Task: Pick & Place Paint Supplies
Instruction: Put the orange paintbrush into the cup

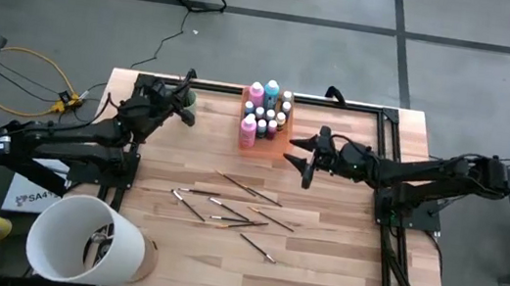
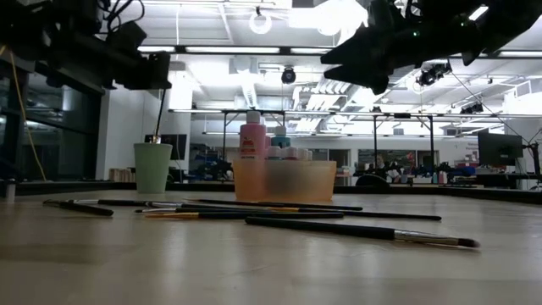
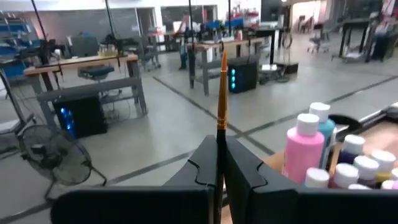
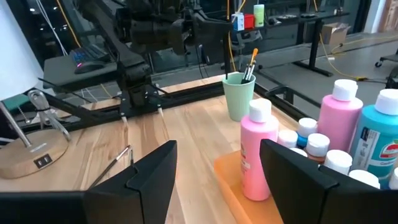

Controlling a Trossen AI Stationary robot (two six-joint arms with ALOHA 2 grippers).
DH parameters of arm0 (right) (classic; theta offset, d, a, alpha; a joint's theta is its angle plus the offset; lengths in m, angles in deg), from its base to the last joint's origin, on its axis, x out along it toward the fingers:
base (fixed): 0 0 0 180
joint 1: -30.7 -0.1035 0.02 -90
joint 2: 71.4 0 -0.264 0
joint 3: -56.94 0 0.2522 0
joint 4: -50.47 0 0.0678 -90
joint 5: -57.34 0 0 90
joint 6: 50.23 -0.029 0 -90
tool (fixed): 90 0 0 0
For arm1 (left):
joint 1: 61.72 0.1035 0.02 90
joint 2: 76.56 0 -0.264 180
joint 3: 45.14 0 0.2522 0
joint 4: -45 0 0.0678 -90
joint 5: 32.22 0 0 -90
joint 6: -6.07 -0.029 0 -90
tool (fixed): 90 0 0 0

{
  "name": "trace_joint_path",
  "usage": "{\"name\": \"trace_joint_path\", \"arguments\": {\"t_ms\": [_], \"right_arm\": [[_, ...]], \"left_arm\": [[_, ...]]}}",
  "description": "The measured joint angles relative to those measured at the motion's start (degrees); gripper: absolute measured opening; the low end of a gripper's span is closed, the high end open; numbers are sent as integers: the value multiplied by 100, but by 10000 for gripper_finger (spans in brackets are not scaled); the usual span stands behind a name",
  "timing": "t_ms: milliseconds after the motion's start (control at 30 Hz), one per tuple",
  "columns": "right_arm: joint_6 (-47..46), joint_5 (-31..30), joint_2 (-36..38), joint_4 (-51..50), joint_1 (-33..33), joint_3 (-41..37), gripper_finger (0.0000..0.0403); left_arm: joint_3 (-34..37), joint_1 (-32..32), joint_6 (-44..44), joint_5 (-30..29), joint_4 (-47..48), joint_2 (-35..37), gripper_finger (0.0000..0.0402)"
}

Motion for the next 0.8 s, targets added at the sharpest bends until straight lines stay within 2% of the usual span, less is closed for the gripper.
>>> {"name": "trace_joint_path", "arguments": {"t_ms": [467,633,800], "right_arm": [[-12,4,-4,-15,-37,0,224],[11,-2,-4,-15,-37,0,224],[20,-2,-4,-15,-37,2,224]], "left_arm": [[62,0,-61,-212,-159,-6,3],[62,2,-65,-711,-190,-8,3],[62,1,158,-897,-161,-206,3]]}}
